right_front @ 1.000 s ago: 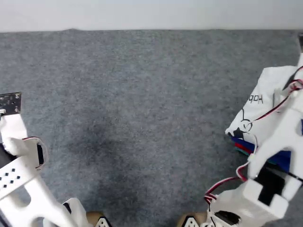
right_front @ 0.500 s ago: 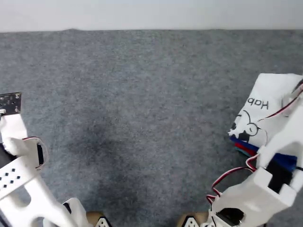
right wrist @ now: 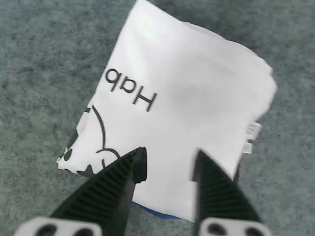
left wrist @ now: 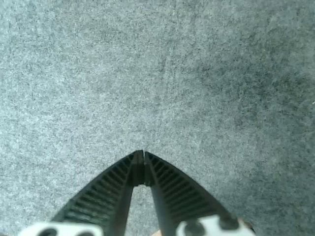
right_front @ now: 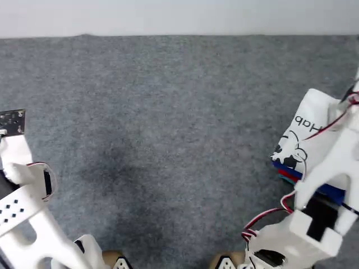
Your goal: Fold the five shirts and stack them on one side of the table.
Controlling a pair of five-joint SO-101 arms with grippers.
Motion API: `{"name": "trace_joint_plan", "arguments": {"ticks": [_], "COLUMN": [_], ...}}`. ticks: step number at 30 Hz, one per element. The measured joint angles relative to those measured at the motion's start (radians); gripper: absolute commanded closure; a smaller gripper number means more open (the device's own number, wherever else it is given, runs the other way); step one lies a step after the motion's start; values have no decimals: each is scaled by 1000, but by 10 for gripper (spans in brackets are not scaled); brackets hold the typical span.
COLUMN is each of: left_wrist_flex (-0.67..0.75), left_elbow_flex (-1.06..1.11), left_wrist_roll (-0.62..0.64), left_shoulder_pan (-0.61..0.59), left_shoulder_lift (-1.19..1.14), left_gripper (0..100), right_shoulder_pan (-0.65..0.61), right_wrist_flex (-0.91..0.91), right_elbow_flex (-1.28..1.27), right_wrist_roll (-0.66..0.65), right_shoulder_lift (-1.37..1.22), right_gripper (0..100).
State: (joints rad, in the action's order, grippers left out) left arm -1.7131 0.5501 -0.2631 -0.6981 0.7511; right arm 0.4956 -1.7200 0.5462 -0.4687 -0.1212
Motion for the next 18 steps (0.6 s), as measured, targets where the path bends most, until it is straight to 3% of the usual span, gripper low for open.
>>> {"name": "trace_joint_plan", "arguments": {"ticks": [4, 18], "left_wrist_flex": [0, 0], "left_elbow_flex": [0, 0], "left_wrist_roll": [0, 0], "left_shoulder_pan": [0, 0], "left_shoulder_lift": [0, 0], "left_gripper": [995, 995], "right_shoulder_pan": [-2, -109], "right_wrist_flex": [-20, -37], "right_elbow_flex": [0, -110], "right_wrist_roll": [5, 6], "right_shoulder_lift": [-118, -334], "right_gripper": [993, 989]}}
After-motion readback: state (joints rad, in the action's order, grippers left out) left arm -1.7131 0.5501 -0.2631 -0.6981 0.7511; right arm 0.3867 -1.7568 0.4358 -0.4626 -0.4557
